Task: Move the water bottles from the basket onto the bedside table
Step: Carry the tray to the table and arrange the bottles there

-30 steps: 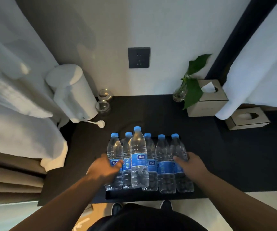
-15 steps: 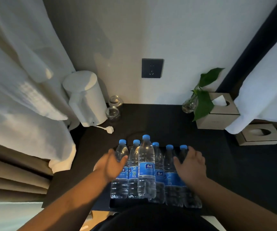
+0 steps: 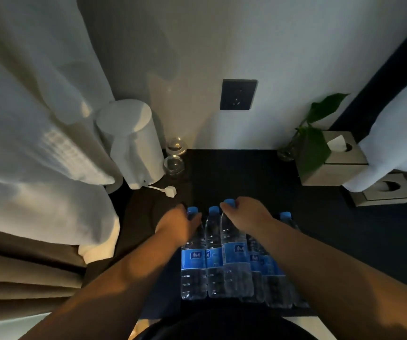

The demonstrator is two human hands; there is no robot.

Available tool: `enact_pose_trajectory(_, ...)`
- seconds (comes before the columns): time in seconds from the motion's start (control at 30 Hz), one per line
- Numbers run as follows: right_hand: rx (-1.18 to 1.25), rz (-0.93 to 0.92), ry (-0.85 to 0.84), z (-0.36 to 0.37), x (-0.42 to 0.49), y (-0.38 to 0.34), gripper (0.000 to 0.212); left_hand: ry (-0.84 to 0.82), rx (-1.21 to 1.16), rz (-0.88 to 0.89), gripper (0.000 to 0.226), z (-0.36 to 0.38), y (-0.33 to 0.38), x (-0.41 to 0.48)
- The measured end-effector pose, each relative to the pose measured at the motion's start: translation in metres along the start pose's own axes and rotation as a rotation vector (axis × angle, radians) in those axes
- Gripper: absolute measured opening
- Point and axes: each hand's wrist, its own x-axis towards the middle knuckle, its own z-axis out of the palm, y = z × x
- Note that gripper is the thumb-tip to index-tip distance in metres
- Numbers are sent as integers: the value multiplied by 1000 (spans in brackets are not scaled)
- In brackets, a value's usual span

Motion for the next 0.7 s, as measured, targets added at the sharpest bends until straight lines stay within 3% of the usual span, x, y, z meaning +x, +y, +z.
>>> enact_pose_trajectory(0.17, 23, 150, -32, -5, 13, -10, 56, -168, -19, 2, 32, -14, 3, 22)
enact_pose_trajectory(0.27, 63, 181, -72, -5, 15, -15, 53, -239, 7, 47, 36, -22, 2, 33)
enact_pose_trajectory(0.4, 125, 203, -75, -12, 10, -14, 47, -284, -179, -20, 30, -29, 0, 34)
enact_pose_trajectory(0.53, 113, 106, -63, -35, -2, -18, 45, -273, -215, 63, 27, -53, 3, 20)
enact_pose_trajectory(0.7, 93, -82, -117, -85, -27, -31, 39, -317, -38, 227, 19, -96, 19, -13)
